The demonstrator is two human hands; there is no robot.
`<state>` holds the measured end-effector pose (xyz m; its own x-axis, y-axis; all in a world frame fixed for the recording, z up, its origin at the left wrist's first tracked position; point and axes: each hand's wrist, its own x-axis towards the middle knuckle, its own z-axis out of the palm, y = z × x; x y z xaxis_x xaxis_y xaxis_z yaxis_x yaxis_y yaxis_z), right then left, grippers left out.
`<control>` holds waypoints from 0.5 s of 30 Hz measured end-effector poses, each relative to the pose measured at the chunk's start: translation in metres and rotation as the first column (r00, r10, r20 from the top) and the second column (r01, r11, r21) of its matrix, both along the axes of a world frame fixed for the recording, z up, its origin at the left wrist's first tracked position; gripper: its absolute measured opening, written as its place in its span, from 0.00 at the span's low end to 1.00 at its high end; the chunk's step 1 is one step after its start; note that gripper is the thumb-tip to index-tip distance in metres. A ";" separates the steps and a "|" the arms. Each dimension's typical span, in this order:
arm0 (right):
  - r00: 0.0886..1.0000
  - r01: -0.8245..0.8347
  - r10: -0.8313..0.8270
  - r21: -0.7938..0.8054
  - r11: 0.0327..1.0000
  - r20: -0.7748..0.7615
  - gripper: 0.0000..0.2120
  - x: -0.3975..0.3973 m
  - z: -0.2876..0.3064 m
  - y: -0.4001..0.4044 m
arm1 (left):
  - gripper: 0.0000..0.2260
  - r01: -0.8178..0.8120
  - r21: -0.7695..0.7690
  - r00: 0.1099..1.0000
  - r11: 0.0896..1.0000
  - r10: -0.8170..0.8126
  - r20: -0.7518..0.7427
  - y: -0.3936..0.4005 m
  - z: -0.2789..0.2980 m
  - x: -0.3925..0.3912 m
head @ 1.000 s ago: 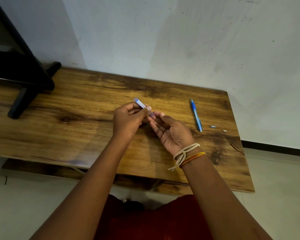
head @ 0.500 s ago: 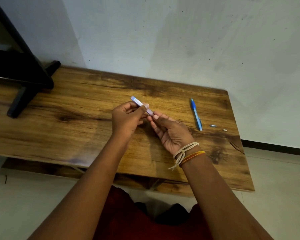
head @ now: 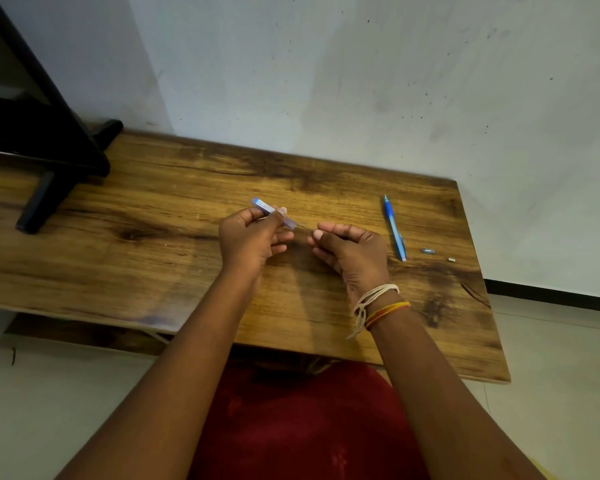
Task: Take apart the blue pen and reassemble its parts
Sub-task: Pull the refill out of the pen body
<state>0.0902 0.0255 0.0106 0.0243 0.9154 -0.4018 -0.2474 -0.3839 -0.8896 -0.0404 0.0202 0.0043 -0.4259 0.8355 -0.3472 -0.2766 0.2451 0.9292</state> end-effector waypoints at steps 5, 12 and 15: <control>0.947 -0.011 -0.027 0.115 0.993 0.320 0.10 0.016 -0.002 0.008 | 0.06 -0.045 -0.068 0.994 0.997 0.038 -0.101 0.001 -0.008 -0.006; 0.885 0.095 -0.173 0.198 0.976 0.431 0.10 0.029 -0.008 0.011 | 0.09 0.023 -0.148 0.932 0.989 -0.074 -0.355 -0.001 -0.012 -0.004; 0.882 0.089 -0.171 0.202 0.975 0.439 0.10 0.029 -0.010 0.011 | 0.11 0.052 -0.156 0.857 0.986 -0.124 -0.501 -0.002 -0.015 0.001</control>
<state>0.1196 0.0367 0.0008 0.2889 0.9446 -0.1559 0.1596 -0.2081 -0.9650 -0.0390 0.0185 -0.0104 -0.4997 0.8396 -0.2130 0.2525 0.3765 0.8914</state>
